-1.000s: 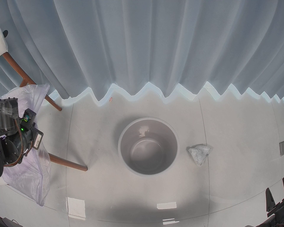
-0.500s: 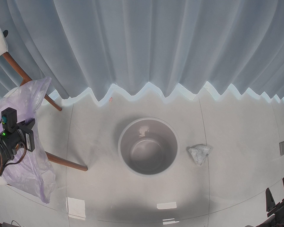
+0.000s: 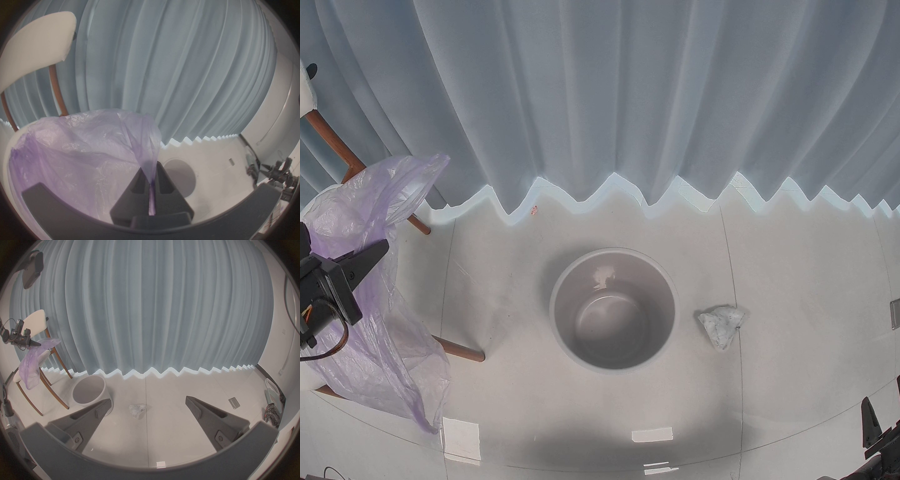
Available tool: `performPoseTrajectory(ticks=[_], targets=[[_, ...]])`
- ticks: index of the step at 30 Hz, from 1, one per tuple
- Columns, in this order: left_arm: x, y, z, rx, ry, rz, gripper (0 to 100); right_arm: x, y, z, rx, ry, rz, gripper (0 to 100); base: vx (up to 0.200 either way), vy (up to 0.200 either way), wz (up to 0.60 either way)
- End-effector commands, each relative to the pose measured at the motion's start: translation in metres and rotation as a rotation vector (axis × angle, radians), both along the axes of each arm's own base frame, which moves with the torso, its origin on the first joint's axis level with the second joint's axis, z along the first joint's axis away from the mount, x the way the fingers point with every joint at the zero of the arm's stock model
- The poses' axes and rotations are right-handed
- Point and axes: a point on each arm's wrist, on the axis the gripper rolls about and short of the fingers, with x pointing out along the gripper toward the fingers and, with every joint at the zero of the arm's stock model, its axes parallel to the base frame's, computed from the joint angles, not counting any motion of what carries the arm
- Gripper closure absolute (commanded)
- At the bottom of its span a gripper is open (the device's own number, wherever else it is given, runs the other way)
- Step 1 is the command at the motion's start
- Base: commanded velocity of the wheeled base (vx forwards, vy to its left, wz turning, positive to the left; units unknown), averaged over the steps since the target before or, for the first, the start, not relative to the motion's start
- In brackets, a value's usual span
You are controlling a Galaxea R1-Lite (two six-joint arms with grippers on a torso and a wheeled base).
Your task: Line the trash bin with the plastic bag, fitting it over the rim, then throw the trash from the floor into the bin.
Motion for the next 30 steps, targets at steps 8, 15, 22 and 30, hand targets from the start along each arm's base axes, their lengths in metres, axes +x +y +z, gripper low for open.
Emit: performPoseTrajectory(ticks=[8,15,22,30], targets=[[-0.009,-0.041,0.023,-0.293,0.029,-0.337,100,0.0,0.0,-0.005,0.0,0.001,0.0,0,0.0,0.0,0.0],[0.009,-0.061,0.015,-0.263,0.101,-0.407,100,0.0,0.0,-0.005,0.0,0.001,0.0,0,0.0,0.0,0.0],[0.027,-0.108,0.023,-0.294,0.046,-0.557,100,0.0,0.0,-0.005,0.0,0.001,0.0,0,0.0,0.0,0.0],[0.018,-0.138,0.018,-0.286,0.084,-0.681,100,0.0,0.0,-0.005,0.0,0.001,0.0,0,0.0,0.0,0.0]])
